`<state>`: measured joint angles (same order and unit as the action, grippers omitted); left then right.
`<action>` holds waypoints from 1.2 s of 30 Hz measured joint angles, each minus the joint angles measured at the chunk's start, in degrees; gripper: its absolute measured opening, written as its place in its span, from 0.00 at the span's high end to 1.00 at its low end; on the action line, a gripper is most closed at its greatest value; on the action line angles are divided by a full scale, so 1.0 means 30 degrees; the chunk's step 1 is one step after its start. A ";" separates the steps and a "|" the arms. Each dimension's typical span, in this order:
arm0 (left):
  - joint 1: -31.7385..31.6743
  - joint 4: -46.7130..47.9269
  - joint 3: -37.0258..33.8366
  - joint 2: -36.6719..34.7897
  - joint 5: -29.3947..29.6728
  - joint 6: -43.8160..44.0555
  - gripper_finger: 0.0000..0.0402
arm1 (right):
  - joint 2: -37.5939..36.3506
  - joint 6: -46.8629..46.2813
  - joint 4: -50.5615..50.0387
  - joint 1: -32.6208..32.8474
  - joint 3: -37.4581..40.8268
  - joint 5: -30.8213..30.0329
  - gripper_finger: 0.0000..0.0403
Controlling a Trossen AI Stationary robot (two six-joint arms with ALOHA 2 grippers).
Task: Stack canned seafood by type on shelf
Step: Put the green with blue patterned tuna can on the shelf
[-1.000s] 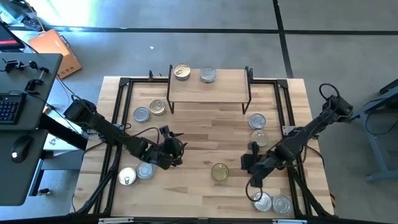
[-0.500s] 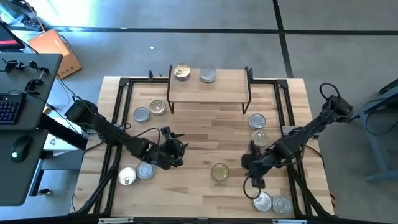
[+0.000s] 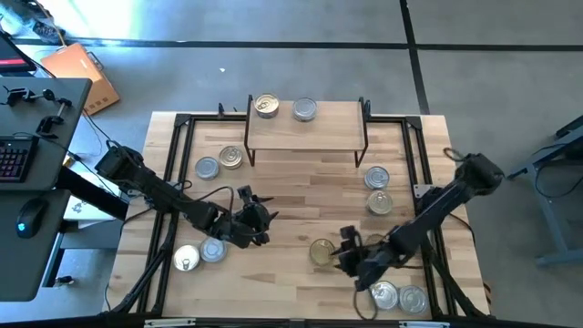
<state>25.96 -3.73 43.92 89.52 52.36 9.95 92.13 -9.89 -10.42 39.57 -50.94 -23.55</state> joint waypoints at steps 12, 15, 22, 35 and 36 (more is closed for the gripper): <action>0.0000 -0.0205 0.0000 0.0000 -0.0136 0.0280 0.47 | 0.2428 0.5790 0.2454 -0.1367 0.0046 0.3369 0.62; 0.0000 -0.0290 0.0000 0.0000 -0.0179 0.0487 0.47 | 0.2428 0.6596 0.2144 -0.1480 0.0066 0.3439 0.62; 0.0124 -0.0290 0.0000 0.0000 -0.0430 0.0657 0.47 | 0.3315 0.6854 0.1164 -0.2047 -0.0032 0.2383 0.67; 0.0131 -0.0297 0.0000 -0.0007 -0.0430 0.0632 0.47 | 0.3396 0.5723 0.1070 -0.3625 0.0018 0.2481 0.97; 0.0131 -0.0296 0.0000 -0.0007 -0.0430 0.0549 0.47 | 0.3191 0.5701 0.1041 -0.3670 0.0041 0.2489 0.98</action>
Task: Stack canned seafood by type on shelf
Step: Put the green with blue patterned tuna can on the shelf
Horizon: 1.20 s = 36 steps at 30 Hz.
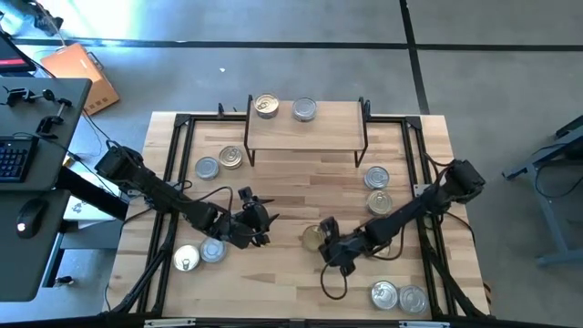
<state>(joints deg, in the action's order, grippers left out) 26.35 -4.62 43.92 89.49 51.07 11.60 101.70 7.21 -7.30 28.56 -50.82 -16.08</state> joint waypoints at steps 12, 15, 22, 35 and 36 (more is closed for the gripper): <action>0.1491 -0.2027 0.0000 0.1591 0.1300 -0.3754 0.47 | -0.0967 0.0429 0.0453 -0.2241 0.0105 0.2327 1.00; 0.1801 -0.4075 0.0000 0.2841 0.1825 -0.5615 0.47 | -0.0974 0.0741 0.1038 -0.3015 0.0105 0.3375 1.00; 0.1849 -0.6749 -0.0007 0.4477 0.0949 -0.7756 0.47 | -0.1285 0.1089 0.2472 -0.4187 0.0105 0.4456 1.00; 0.1807 -0.7191 0.0007 0.4546 0.0428 -0.7537 0.47 | -0.1906 0.1047 0.3979 -0.4905 0.0068 0.5358 1.00; 0.1782 -0.7200 0.0007 0.4546 0.0215 -0.7464 0.47 | -0.1906 0.0931 0.4001 -0.4905 0.0068 0.5358 1.00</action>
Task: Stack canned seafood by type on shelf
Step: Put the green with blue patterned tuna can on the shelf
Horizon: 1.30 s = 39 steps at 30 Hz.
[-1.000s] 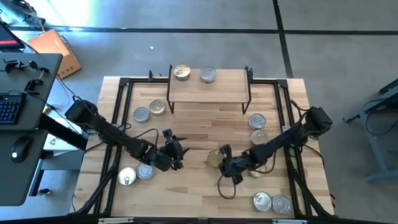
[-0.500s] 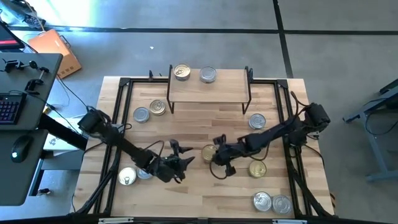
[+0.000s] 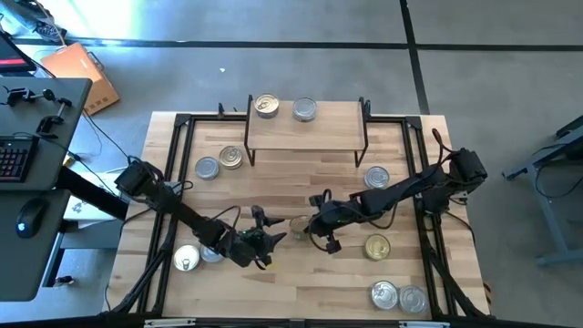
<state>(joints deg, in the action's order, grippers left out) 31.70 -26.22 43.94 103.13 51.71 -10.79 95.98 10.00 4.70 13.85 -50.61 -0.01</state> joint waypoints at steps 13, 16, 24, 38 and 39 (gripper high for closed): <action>-0.2417 -0.0419 0.0013 0.1036 -0.4433 -0.0548 0.47 | -0.0007 -0.2513 0.5859 0.0000 0.3060 -0.1371 1.00; -0.2937 -0.0486 0.0029 0.1520 -0.5303 -0.1705 0.47 | -0.0015 -0.2520 0.6102 0.0000 0.3053 -0.1453 1.00; -0.3653 -0.3349 0.0044 0.3146 -0.5770 -0.3544 0.47 | -0.0029 -0.2406 0.6574 0.0000 0.3031 -0.1450 1.00; -0.3545 -0.5665 0.0058 0.3745 -0.7246 -0.2956 0.47 | -0.0029 -0.0645 0.3993 0.0595 0.1965 -0.1344 0.91; -0.3588 -0.5812 0.0065 0.3745 -0.7755 -0.2913 0.47 | -0.0029 -0.0423 0.3091 0.0706 0.1664 -0.1163 0.87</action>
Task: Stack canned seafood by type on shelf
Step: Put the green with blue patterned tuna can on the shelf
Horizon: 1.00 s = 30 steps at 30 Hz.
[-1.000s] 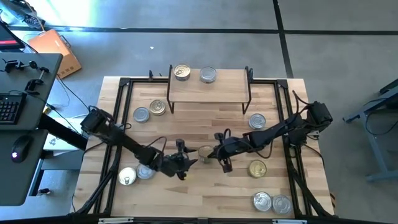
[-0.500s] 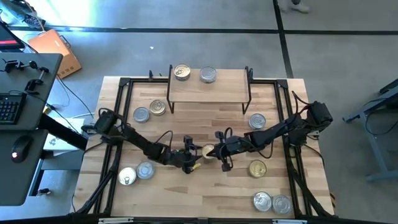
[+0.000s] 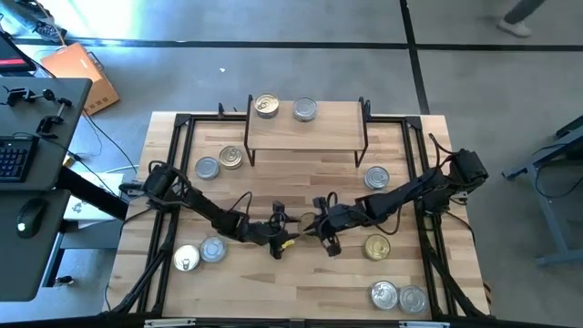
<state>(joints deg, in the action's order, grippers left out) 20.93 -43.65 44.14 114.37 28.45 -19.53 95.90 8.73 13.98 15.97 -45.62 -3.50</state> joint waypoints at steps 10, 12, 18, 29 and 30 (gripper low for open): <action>-0.0490 -0.0221 0.0000 0.0000 -0.1350 0.0481 0.47 | 0.0531 0.2778 -0.3536 0.1672 0.0331 -0.2684 0.62; -0.0486 -0.0436 0.0000 0.0000 -0.1369 0.0346 0.47 | 0.0789 0.2946 -0.2703 0.1698 0.0628 -0.3556 0.65; -0.0315 -0.0574 0.0000 0.0000 -0.1425 -0.4042 0.47 | 0.1536 0.3118 -0.1309 0.1446 0.0806 -0.4499 0.82; -0.0351 -0.0549 0.0026 -0.0073 -0.1969 -0.9080 0.47 | 0.1485 0.0246 -0.1089 0.0758 0.0331 -0.4244 0.98; -0.0351 -0.0566 0.0029 -0.0073 -0.1909 -0.9242 0.47 | 0.1422 0.0122 -0.1266 0.0758 0.0155 -0.4175 0.99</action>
<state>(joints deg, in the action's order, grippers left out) 19.88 -45.35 44.23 114.15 22.72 -47.26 100.16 9.10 10.18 18.24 -45.15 -16.02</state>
